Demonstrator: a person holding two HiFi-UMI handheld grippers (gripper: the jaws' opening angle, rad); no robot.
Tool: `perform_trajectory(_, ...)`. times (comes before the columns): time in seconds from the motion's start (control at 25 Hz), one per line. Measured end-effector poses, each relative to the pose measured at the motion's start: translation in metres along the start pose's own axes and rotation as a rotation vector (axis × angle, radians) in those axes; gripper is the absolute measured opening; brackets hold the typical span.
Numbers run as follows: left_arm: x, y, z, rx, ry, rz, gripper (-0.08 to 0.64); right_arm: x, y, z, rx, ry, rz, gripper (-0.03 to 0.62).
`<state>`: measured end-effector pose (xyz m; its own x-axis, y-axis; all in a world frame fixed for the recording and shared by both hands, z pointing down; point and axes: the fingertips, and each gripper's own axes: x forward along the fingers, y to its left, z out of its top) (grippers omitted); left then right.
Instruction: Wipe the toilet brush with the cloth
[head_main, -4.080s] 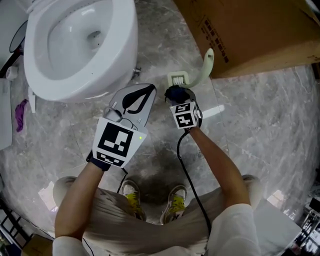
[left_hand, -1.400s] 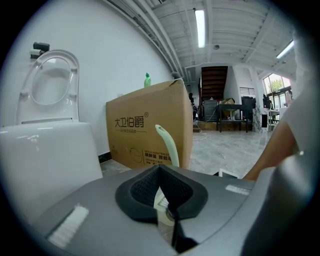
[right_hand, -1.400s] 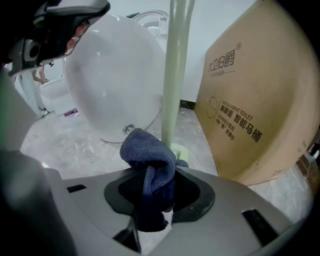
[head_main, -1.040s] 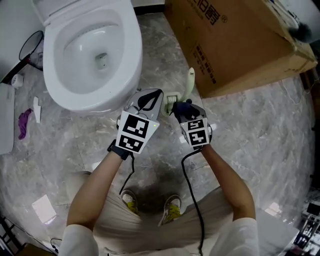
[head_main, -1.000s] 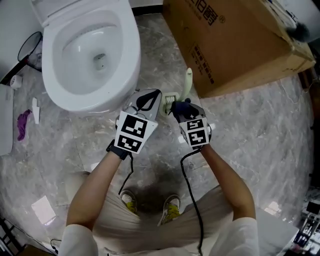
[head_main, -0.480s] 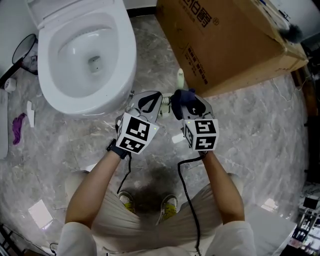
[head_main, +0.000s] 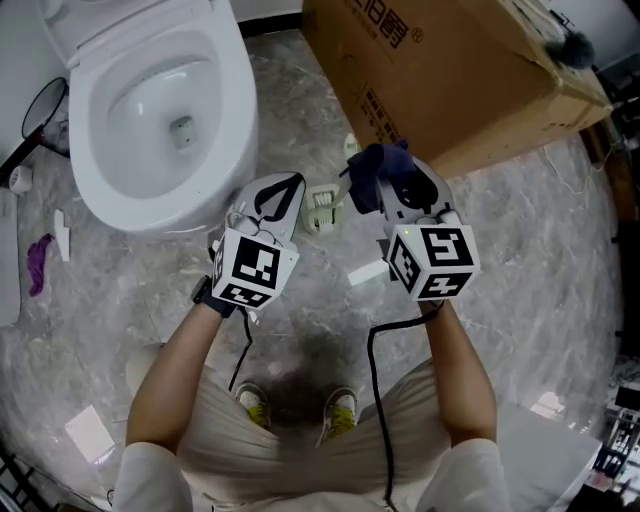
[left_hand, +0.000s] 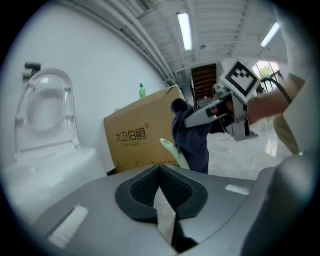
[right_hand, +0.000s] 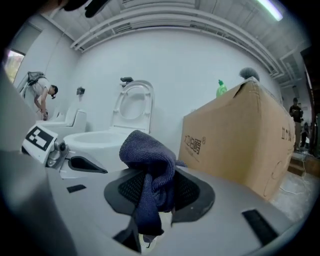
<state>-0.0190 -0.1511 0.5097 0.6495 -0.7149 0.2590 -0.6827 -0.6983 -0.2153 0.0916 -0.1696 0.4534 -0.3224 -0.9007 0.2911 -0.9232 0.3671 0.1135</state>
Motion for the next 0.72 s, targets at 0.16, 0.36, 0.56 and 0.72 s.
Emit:
perform_trajectory(0.16,-0.006,0.002,0.018,0.09,-0.057,0.011,0.002,-0.007,-0.022,0.016,0.034,-0.006,-0.002,0.135)
perform_trajectory(0.36,0.003,-0.005,0.035,-0.104,-0.13,-0.01,0.002,-0.013,-0.015,0.008,-0.03,0.033,0.029,0.135)
perform_trajectory(0.56,0.01,-0.013,0.042,-0.121,-0.151,-0.012,0.002,-0.025,-0.023,-0.013,-0.032,0.069,0.045,0.135)
perform_trajectory(0.72,0.009,-0.014,0.037,-0.128,-0.146,-0.014,0.002,-0.032,-0.025,-0.02,0.076,0.092,0.073,0.133)
